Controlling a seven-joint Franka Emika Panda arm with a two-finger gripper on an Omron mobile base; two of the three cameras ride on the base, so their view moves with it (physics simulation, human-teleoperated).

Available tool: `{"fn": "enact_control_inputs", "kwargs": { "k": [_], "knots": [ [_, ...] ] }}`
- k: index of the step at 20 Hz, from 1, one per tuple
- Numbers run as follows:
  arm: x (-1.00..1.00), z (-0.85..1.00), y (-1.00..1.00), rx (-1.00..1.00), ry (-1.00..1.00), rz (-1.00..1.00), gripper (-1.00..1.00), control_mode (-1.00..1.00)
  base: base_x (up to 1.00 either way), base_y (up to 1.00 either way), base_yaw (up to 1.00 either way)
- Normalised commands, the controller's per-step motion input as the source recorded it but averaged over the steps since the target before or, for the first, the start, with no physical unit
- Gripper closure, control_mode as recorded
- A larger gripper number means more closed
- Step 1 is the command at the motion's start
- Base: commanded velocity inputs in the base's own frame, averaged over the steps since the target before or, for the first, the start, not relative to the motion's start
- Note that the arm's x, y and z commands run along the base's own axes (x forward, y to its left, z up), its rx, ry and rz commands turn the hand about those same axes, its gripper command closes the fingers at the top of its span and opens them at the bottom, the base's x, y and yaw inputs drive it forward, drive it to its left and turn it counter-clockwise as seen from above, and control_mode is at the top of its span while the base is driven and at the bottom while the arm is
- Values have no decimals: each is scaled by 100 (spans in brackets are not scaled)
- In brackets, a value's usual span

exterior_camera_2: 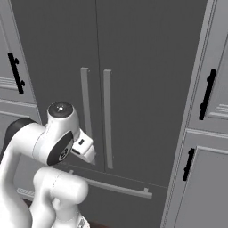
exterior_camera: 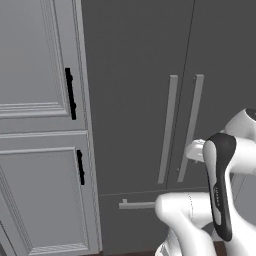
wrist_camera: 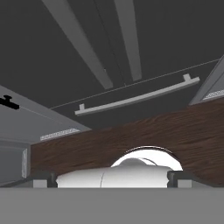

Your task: Grab a lemon wedge from the fridge and one ice cube from the ice bowl, and put them in the glass of lemonade.

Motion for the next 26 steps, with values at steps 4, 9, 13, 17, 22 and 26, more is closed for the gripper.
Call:
{"fn": "enact_control_inputs", "kwargs": {
  "k": [4,9,13,17,22,26],
  "knots": [
    [15,0,0,0,0,0,-100,-100,0,0,0],
    [33,0,0,0,0,0,-100,-100,0,0,0],
    [43,0,0,0,0,0,-100,-100,0,0,0],
    [60,0,0,0,0,0,-100,-100,0,0,0],
    [82,0,5,-4,-4,0,-100,-100,0,0,0],
    [63,-21,12,-21,-24,-1,-100,-100,0,0,0]
  ]
}}
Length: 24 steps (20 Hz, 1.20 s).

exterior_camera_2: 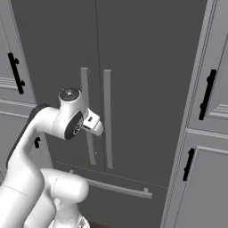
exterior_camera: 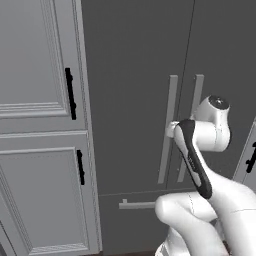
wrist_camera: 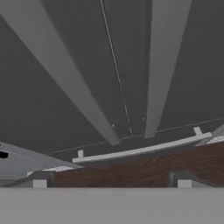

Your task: Grab a lemon wedge from the fridge and one ice cube from the ice bowl, and put them in the glass of lemonade.

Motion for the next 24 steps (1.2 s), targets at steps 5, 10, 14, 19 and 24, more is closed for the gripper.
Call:
{"fn": "enact_control_inputs", "kwargs": {
  "k": [5,10,14,19,24],
  "knots": [
    [78,-21,33,-21,-19,0,-100,-100,0,0,0],
    [85,0,17,0,1,-7,-100,-100,0,0,0],
    [88,0,5,0,0,-11,-100,-100,0,0,0],
    [73,0,-6,0,0,-7,-100,-100,0,0,0],
    [28,-11,-33,-2,-12,-1,-100,-100,0,0,0]
  ]
}}
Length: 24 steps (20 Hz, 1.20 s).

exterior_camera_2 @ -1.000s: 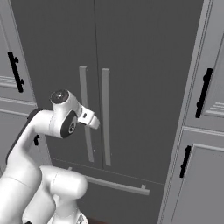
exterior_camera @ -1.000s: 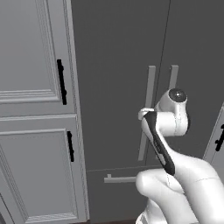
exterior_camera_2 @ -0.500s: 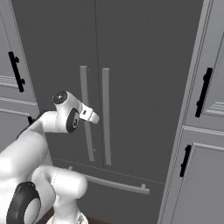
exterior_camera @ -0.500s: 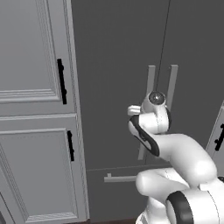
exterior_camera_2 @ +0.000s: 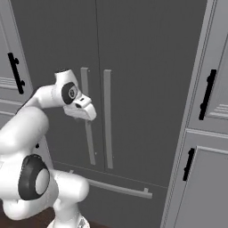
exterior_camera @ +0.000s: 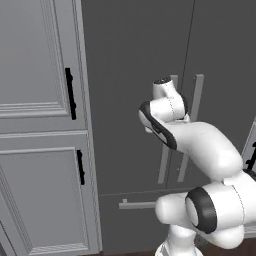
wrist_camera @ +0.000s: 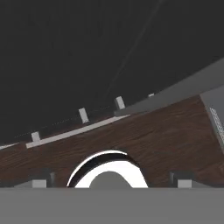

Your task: Grab a lemon wedge from the fridge and one ice cube from the ice bowl, and put them in the glass of lemonade.

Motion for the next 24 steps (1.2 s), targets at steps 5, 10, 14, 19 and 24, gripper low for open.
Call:
{"fn": "enact_control_inputs", "kwargs": {
  "k": [5,10,14,19,24],
  "knots": [
    [-72,-47,-6,-33,-95,-1,-100,-100,0,0,0],
    [-100,-42,-18,-23,-98,-1,-100,-100,0,0,0],
    [-47,0,-12,-1,-80,0,-100,-100,0,0,0],
    [1,0,1,0,-41,7,-100,-100,0,0,0],
    [18,0,0,-12,-23,4,-100,-100,0,0,0]
  ]
}}
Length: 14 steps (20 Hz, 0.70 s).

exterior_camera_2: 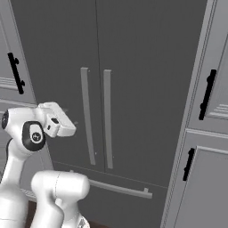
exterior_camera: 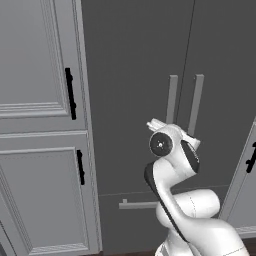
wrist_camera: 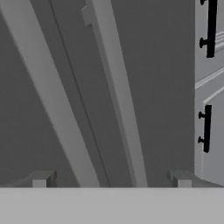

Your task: Grab a lemon wedge from the fridge and one ice cube from the ice bowl, and put them in the glass of lemonade.

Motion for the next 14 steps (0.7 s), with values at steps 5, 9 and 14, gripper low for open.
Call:
{"fn": "enact_control_inputs", "kwargs": {
  "k": [5,9,14],
  "knots": [
    [15,-2,-35,-8,-13,5,-100,-100,0,0,0],
    [54,-7,-38,0,1,18,-100,-100,0,0,0],
    [83,-29,3,-3,3,23,-100,-100,0,0,0]
  ]
}}
